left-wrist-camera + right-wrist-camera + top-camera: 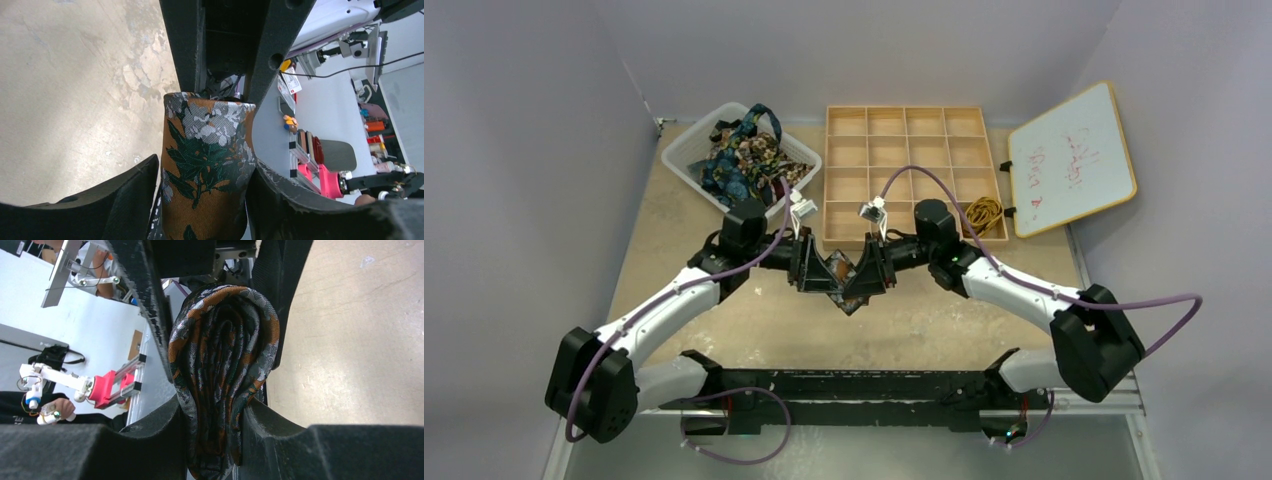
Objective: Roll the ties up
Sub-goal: Place the tie in the storage box.
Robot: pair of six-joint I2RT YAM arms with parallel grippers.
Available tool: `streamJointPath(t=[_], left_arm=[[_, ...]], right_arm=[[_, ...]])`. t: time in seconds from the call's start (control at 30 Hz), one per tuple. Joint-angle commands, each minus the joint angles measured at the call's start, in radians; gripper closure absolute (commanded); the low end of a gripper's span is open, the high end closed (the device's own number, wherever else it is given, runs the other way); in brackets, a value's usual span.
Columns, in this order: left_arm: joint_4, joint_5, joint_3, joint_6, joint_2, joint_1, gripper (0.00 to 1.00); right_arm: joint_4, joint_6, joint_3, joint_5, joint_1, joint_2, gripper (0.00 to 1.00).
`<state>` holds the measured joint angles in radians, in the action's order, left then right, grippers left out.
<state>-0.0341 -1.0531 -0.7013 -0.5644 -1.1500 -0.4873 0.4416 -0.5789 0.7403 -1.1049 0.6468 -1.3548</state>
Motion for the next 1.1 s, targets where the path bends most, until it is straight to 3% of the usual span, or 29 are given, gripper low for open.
streamJointPath(t=[0.0, 0.47, 0.63, 0.7, 0.77, 1.07], left_arm=[[-0.051, 0.072, -0.014, -0.009, 0.047, 0.003, 0.38], [0.022, 0.073, 0.036, 0.008, 0.105, 0.032, 0.38], [0.027, 0.110, 0.042, -0.002, 0.122, 0.037, 0.30], [0.030, 0.146, 0.040, -0.012, 0.135, 0.043, 0.19], [0.058, 0.209, 0.033, -0.022, 0.153, 0.052, 0.15], [0.159, 0.432, 0.022, -0.059, 0.249, 0.072, 0.08]], right_arm=[[-0.049, 0.023, 0.031, 0.027, 0.019, -0.004, 0.74], [-0.011, -0.017, 0.013, 0.067, 0.001, -0.038, 0.76], [0.006, -0.036, 0.009, 0.071, -0.001, -0.038, 0.75], [0.000, -0.039, 0.010, 0.084, -0.002, -0.036, 0.75], [-0.023, -0.037, 0.014, 0.107, -0.008, -0.035, 0.76], [-0.131, -0.029, 0.035, 0.241, -0.080, -0.032, 0.77]])
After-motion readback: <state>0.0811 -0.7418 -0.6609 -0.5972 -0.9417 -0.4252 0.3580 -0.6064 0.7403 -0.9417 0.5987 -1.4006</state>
